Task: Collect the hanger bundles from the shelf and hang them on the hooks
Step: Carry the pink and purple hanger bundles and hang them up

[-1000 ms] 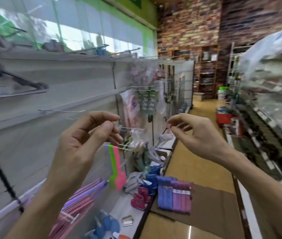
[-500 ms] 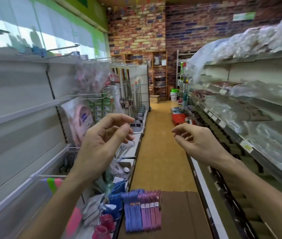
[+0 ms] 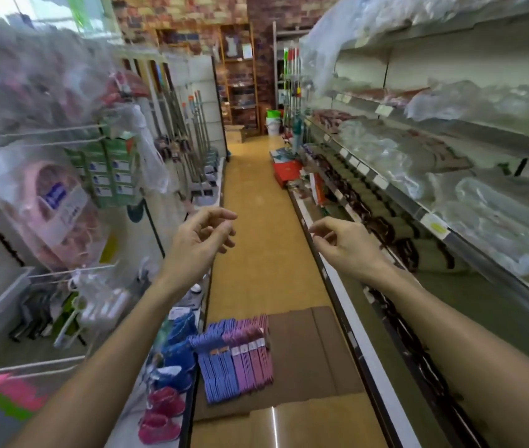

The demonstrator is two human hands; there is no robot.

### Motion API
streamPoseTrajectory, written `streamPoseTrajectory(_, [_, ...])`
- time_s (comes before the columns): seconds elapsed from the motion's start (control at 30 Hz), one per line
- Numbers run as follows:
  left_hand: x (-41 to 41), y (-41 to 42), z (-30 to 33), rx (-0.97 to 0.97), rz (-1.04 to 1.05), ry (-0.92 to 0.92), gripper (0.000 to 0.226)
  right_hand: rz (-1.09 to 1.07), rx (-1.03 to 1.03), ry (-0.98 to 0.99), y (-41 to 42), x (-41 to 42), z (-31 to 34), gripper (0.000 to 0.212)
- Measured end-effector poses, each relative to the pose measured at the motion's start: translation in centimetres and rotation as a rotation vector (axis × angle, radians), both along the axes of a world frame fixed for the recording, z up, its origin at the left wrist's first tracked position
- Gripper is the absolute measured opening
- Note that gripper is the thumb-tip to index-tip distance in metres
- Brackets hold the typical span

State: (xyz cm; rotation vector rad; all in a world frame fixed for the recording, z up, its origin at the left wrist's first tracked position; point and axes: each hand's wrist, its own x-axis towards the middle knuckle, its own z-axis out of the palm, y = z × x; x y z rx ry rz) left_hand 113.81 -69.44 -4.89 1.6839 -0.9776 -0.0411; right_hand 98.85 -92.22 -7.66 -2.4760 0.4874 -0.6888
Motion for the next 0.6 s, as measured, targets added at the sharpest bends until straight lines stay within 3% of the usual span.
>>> streamPoseTrajectory(0.4, [11.7,-10.9,-7.8,0.142,0.165,0.165,0.015,0.036,0.172,0.167,-11.3,13.9,-8.4,0.026])
streamPoseTrajectory(0.6, [16.8,-13.8,-16.0,0.192,0.239,0.234,0.018,0.075,0.353,0.276,-15.7,21.0,-17.5,0.027])
